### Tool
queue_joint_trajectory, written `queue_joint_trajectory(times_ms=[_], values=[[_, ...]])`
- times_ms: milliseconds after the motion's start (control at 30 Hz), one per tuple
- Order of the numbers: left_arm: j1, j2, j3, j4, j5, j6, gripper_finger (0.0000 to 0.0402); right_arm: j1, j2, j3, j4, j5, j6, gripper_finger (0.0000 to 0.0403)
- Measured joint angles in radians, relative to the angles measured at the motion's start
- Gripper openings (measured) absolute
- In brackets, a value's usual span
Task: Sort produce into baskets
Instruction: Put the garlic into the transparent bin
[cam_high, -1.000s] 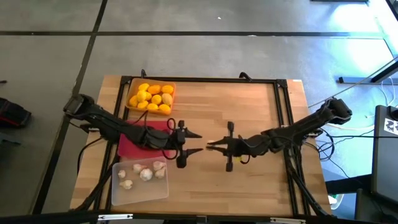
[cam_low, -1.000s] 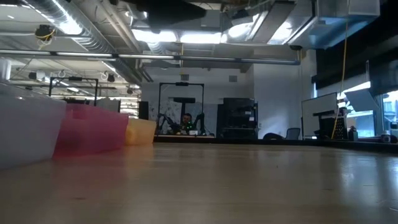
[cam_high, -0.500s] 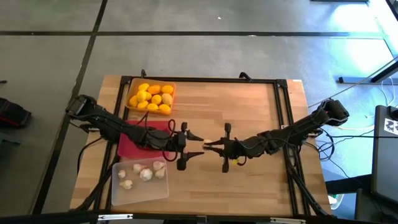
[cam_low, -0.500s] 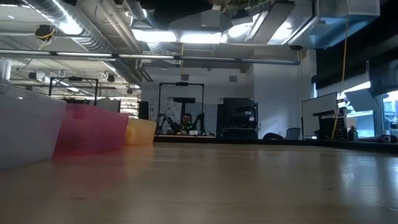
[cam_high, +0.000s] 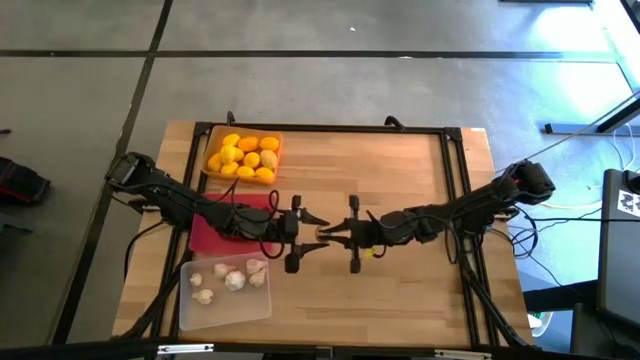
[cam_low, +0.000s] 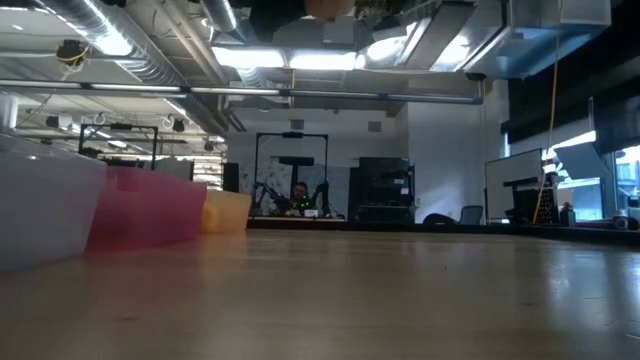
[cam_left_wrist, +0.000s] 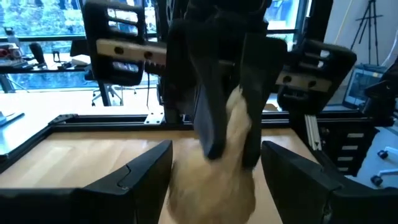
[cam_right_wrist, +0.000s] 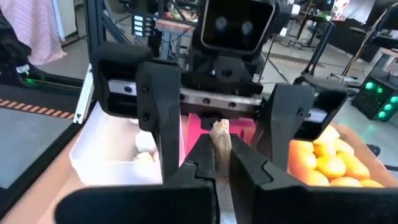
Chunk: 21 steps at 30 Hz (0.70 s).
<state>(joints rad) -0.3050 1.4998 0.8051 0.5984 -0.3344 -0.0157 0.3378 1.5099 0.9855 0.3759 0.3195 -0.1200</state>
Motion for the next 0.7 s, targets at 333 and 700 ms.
queue_joint_trajectory(times_ms=[333,700], values=[[-0.001,0.000,0.000,-0.005,0.001,0.022,0.0241,-0.006,0.011,0.000,0.017,0.000,-0.008,0.0015],[-0.005,0.000,0.000,-0.012,0.000,0.017,0.0241,-0.005,0.011,-0.002,0.041,0.000,-0.031,0.0015]])
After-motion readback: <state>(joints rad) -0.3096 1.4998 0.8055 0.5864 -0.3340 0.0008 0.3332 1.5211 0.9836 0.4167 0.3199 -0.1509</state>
